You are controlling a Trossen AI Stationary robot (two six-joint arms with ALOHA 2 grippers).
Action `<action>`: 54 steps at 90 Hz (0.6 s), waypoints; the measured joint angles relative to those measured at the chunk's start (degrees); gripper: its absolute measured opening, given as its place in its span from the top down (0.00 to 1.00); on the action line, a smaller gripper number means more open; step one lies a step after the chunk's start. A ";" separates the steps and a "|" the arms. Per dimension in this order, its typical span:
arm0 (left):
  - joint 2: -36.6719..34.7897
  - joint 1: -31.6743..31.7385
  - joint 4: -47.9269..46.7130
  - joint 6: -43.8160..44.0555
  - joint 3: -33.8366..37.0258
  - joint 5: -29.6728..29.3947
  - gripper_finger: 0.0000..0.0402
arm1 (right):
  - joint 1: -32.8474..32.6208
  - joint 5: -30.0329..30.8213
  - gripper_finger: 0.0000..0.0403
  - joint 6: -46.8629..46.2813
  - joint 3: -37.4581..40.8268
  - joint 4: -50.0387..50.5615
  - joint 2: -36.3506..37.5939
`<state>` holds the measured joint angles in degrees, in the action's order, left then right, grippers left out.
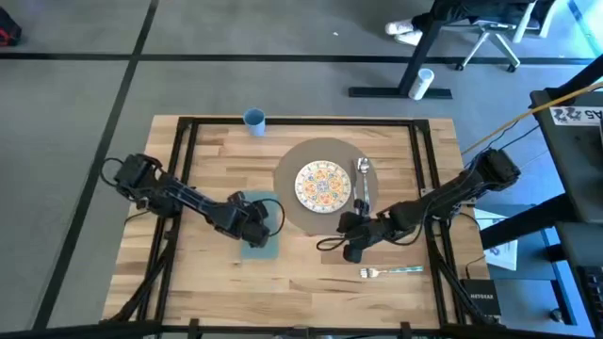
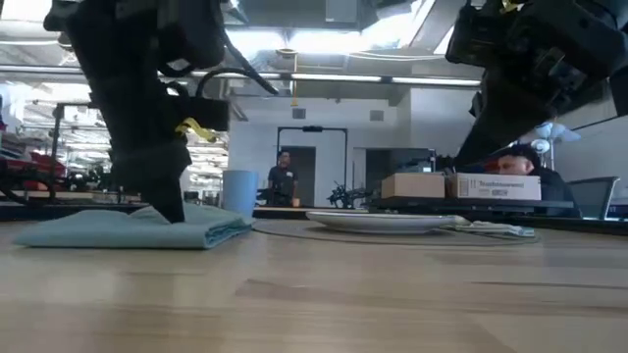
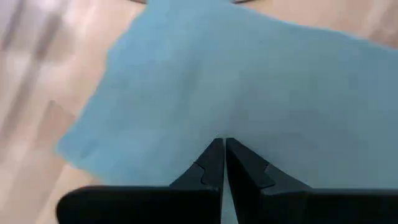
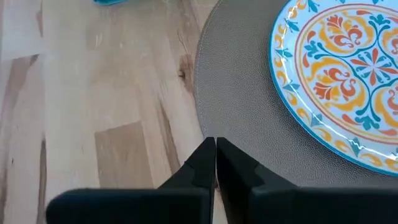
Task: Set table place
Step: Move the blue napkin to the top left of the table
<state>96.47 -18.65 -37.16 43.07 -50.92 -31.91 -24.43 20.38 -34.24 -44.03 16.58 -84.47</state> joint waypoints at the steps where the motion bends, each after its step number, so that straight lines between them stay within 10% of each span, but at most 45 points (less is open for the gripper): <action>1: -0.30 0.00 -0.10 0.00 0.00 -0.16 1.00 | 0.00 0.00 1.00 0.00 0.00 -0.01 0.00; 54: -15.24 -1.06 27.74 -3.92 16.22 2.33 1.00 | 0.00 0.02 1.00 0.20 -0.02 0.02 0.00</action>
<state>81.24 -19.71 -9.43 39.15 -34.70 -29.58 -24.43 20.40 -34.04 -44.05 16.60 -84.47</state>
